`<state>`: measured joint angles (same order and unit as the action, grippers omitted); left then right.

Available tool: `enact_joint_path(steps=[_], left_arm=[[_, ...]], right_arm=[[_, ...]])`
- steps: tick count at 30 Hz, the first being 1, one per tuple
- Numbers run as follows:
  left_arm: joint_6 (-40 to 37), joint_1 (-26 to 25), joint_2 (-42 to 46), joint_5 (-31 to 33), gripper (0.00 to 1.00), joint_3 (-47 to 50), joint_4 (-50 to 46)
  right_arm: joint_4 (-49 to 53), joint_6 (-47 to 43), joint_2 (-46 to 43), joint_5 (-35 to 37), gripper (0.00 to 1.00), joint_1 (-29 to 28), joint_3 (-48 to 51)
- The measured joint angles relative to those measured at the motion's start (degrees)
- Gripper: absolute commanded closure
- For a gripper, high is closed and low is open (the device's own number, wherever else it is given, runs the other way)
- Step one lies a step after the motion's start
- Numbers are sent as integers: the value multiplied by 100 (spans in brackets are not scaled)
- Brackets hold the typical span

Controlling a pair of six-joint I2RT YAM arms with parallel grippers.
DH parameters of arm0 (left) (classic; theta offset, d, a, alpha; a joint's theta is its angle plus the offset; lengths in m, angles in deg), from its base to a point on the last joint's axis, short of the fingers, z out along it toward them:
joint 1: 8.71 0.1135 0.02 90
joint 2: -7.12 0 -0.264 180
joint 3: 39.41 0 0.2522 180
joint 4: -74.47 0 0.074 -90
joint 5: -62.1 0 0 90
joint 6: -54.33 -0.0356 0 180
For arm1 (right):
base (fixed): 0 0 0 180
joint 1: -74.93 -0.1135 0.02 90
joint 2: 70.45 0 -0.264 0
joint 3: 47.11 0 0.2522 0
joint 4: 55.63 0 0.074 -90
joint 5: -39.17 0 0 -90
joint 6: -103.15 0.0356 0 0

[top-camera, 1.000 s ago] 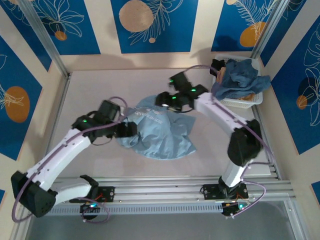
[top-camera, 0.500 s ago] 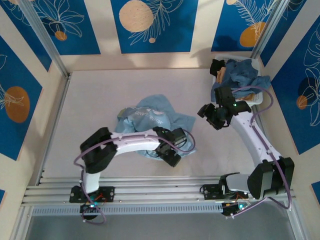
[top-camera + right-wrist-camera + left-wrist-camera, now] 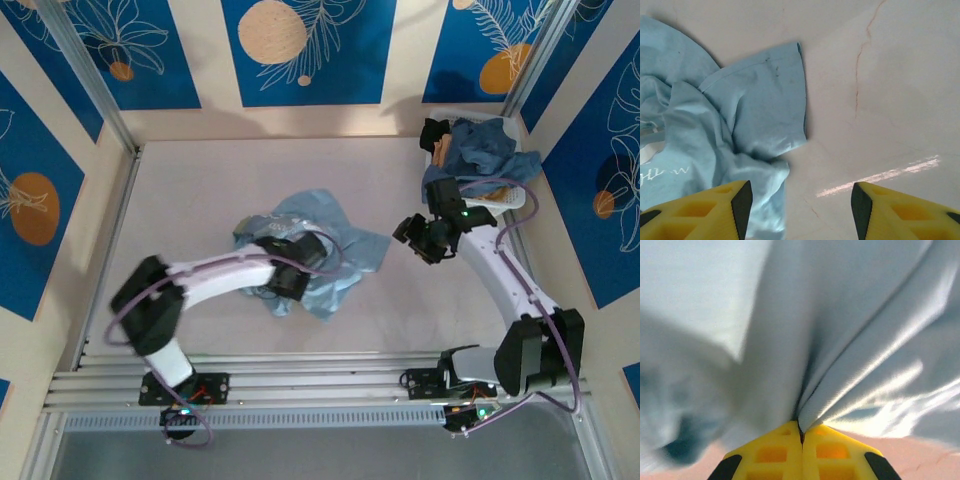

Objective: Fold and stack the t-shirts

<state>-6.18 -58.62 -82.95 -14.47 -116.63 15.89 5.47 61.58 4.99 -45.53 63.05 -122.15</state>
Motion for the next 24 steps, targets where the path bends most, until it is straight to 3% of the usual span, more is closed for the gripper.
enact_joint_path(steps=[5, 8, 16, 24], left_arm=[[17, 962, 2345, -249, 100, 216, -127], [28, 1602, 3150, -407, 100, 293, -358], [212, 2662, 3674, -590, 100, 533, -1025], [258, 2953, 3694, -579, 100, 339, -1292]], right_arm=[[-262, 66, 756, -79, 43, -498, -9], [-442, 219, 1226, -131, 42, -772, -11], [-809, 844, 2135, -343, 36, -1182, -9], [-1080, 1469, 2175, -494, 34, -1115, 33]])
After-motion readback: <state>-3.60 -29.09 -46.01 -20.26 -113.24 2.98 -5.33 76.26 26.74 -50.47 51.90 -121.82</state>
